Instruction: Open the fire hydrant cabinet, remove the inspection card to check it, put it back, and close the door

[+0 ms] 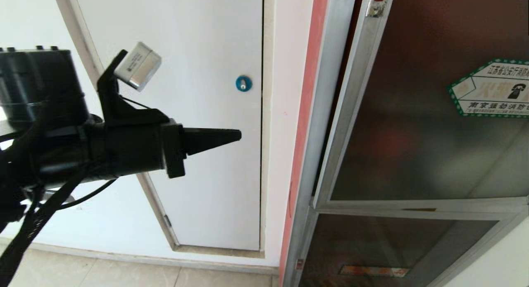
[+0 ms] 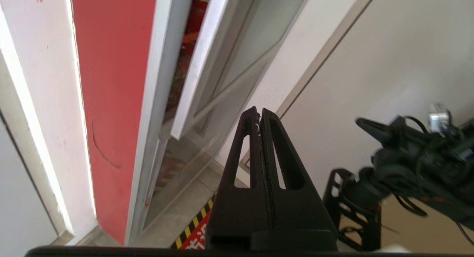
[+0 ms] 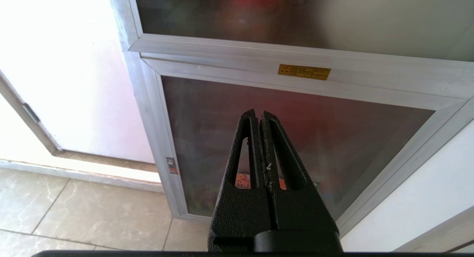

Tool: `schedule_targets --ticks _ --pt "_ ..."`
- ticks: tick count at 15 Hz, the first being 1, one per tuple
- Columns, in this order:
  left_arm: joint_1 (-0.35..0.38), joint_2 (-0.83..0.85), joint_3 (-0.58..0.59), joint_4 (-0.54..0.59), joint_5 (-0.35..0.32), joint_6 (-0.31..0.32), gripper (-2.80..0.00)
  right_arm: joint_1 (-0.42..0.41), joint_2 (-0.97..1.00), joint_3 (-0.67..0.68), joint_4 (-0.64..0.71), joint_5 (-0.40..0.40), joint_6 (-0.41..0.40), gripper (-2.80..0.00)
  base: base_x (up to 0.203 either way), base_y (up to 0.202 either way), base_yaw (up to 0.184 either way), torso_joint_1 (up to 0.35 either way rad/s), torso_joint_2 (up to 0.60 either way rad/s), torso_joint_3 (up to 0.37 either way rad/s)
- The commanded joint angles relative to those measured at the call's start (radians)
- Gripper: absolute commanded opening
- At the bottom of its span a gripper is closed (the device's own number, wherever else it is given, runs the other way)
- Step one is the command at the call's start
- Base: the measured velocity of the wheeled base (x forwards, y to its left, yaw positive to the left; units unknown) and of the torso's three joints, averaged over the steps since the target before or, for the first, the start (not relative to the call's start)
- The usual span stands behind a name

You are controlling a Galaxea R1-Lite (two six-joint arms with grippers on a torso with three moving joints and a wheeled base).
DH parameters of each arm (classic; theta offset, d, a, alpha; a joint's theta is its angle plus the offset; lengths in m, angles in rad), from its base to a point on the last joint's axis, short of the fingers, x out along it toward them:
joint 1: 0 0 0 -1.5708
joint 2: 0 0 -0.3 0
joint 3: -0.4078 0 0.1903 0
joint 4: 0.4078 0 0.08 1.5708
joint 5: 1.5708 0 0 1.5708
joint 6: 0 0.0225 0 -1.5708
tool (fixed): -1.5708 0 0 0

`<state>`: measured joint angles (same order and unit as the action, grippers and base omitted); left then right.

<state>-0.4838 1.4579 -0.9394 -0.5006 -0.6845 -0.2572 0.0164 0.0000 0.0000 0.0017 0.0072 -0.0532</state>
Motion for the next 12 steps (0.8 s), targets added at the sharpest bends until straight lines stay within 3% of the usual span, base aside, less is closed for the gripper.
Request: schedule_targets --ticks 1,7,12 --pt "-0.021 0.122 -0.079 -0.005 -0.001 -0.004 -2.8 0.0 0.002 0.0 0.0 0.0 0.0 -2.8 0.0 0.0 0.0 0.0 0.0 0.0" --pt "-0.107 0.315 -0.359 0.009 0.035 -0.061 -2.8 0.0 0.002 0.0 0.0 0.0 0.0 -2.8 0.0 0.0 0.0 0.0 0.0 0.0" --pt "-0.12 0.434 -0.481 0.008 0.069 -0.056 -2.8 0.0 0.002 0.0 0.0 0.0 0.0 -2.8 0.0 0.0 0.0 0.0 0.0 0.0"
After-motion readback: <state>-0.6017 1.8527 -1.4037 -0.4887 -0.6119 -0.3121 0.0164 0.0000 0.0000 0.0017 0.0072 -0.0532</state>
